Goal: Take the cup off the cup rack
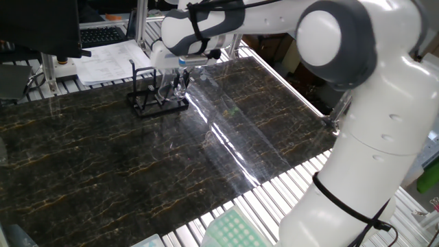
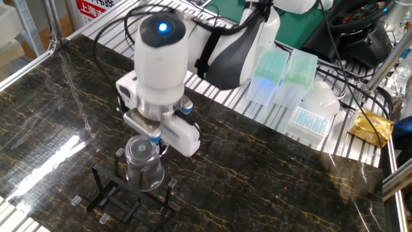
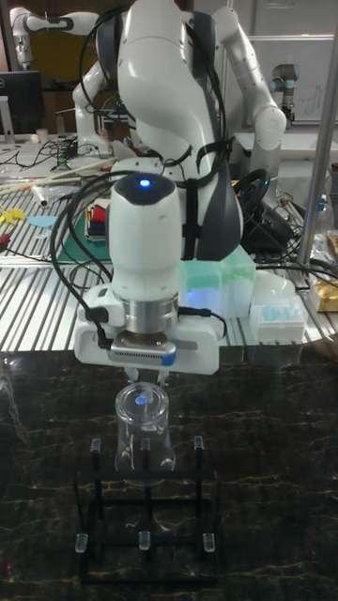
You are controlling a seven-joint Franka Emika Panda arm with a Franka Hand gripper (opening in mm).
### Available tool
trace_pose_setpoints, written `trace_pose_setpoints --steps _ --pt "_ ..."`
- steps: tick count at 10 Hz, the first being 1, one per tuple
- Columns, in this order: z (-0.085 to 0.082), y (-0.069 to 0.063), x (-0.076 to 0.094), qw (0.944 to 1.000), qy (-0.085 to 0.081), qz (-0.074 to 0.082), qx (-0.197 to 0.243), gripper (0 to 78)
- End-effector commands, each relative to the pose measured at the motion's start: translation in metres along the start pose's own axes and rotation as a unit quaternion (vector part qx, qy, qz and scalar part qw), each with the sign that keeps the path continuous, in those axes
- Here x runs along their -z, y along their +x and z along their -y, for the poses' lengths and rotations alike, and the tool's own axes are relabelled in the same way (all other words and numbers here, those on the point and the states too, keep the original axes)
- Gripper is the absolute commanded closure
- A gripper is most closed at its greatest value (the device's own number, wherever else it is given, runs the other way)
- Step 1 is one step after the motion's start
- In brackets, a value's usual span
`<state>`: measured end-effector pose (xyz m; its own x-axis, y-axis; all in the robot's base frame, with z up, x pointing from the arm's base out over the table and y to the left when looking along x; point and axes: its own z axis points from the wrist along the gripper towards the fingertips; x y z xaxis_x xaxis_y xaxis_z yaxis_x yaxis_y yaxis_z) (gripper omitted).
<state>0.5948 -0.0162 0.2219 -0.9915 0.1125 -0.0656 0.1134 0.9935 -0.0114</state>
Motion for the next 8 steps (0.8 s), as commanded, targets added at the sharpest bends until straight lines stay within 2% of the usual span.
trace_pose_setpoints --steps 1,8 --pt "0.004 0.003 0.013 0.9996 -0.002 0.023 -0.012 76.4" --pt "-0.005 0.012 0.037 0.9994 0.004 0.025 -0.023 76.4"
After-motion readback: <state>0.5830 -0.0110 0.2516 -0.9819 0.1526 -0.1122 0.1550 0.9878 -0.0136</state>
